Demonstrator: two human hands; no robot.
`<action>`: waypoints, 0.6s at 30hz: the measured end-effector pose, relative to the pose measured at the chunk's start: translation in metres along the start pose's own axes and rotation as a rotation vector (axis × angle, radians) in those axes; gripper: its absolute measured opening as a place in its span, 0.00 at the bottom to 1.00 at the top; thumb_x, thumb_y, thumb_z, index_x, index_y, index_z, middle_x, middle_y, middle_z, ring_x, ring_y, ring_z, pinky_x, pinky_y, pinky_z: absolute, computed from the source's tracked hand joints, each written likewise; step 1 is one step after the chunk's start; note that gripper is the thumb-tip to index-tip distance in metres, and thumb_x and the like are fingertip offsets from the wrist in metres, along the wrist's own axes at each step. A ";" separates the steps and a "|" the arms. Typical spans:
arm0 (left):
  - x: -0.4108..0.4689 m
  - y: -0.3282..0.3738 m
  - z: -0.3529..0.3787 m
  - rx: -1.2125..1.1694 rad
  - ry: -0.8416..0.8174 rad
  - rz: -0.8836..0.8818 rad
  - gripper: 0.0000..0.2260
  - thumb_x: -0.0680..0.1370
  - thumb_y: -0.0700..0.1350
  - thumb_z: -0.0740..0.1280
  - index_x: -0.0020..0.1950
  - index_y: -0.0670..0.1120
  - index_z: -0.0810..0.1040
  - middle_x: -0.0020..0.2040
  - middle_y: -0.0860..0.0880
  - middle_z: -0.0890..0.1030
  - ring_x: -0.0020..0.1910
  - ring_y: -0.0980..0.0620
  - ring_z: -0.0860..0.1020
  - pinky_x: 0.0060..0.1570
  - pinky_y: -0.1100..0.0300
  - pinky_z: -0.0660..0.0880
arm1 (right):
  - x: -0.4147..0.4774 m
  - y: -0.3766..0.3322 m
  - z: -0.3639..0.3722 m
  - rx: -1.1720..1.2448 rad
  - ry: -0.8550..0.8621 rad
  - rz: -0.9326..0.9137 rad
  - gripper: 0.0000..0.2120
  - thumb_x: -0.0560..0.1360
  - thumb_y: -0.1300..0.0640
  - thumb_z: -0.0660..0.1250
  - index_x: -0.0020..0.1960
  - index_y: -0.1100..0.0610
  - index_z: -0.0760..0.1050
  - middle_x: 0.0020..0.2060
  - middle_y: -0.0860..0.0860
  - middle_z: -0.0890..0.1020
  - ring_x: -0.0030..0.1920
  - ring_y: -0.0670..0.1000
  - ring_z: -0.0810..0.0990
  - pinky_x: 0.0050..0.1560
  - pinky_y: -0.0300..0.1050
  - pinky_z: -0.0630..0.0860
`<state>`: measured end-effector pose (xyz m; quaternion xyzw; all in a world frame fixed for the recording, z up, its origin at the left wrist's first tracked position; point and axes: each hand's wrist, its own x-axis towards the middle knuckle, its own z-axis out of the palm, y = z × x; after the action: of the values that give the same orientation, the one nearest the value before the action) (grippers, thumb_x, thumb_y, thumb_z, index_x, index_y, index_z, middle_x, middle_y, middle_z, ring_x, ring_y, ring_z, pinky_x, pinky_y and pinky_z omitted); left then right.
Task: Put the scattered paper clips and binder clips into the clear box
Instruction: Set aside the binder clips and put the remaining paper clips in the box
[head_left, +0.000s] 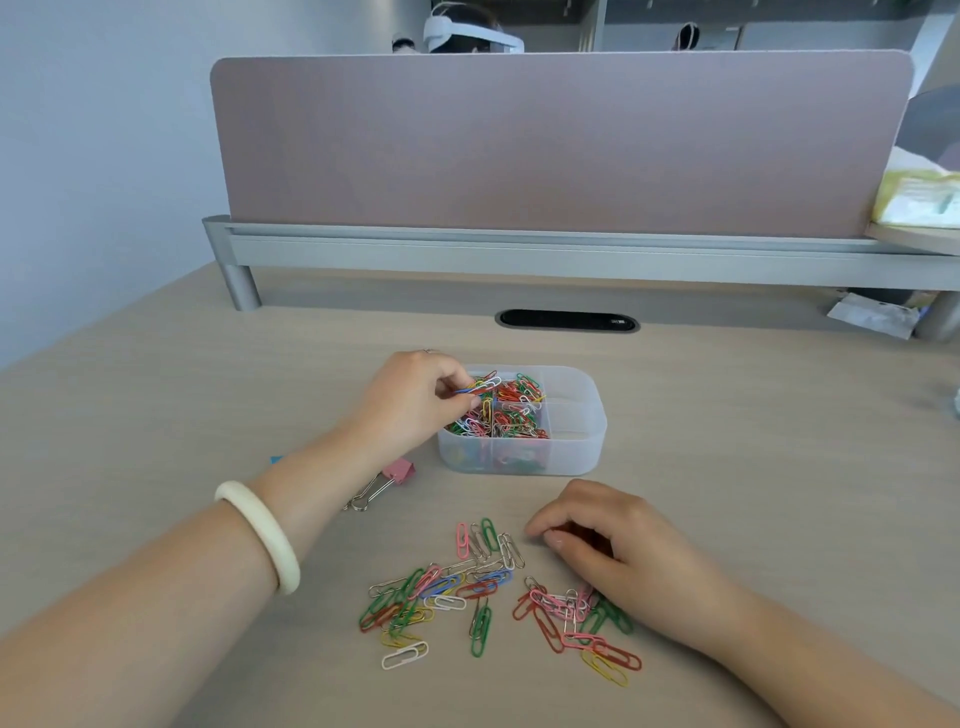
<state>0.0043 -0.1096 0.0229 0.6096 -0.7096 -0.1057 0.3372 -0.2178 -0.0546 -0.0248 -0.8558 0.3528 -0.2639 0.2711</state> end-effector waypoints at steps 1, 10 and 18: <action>0.000 0.000 -0.002 -0.005 0.002 0.002 0.01 0.69 0.41 0.72 0.39 0.44 0.81 0.37 0.49 0.80 0.35 0.53 0.77 0.39 0.61 0.73 | 0.000 0.000 0.000 0.001 0.000 0.002 0.09 0.75 0.60 0.64 0.48 0.47 0.79 0.42 0.37 0.77 0.45 0.39 0.76 0.44 0.27 0.67; 0.006 0.006 -0.023 0.384 -0.297 0.093 0.05 0.71 0.44 0.70 0.45 0.43 0.82 0.36 0.54 0.72 0.40 0.53 0.72 0.41 0.60 0.68 | 0.000 0.000 0.000 -0.006 0.005 0.014 0.09 0.75 0.59 0.64 0.47 0.46 0.79 0.42 0.40 0.77 0.45 0.42 0.76 0.44 0.29 0.68; 0.000 -0.001 -0.015 0.214 -0.233 0.070 0.03 0.72 0.42 0.69 0.43 0.46 0.83 0.35 0.57 0.73 0.33 0.63 0.70 0.31 0.76 0.64 | -0.001 -0.001 0.000 -0.018 -0.001 0.011 0.09 0.74 0.59 0.65 0.47 0.46 0.79 0.43 0.40 0.77 0.46 0.42 0.76 0.44 0.29 0.68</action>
<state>0.0142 -0.1059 0.0342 0.6006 -0.7719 -0.0878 0.1891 -0.2180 -0.0538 -0.0244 -0.8563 0.3597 -0.2590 0.2651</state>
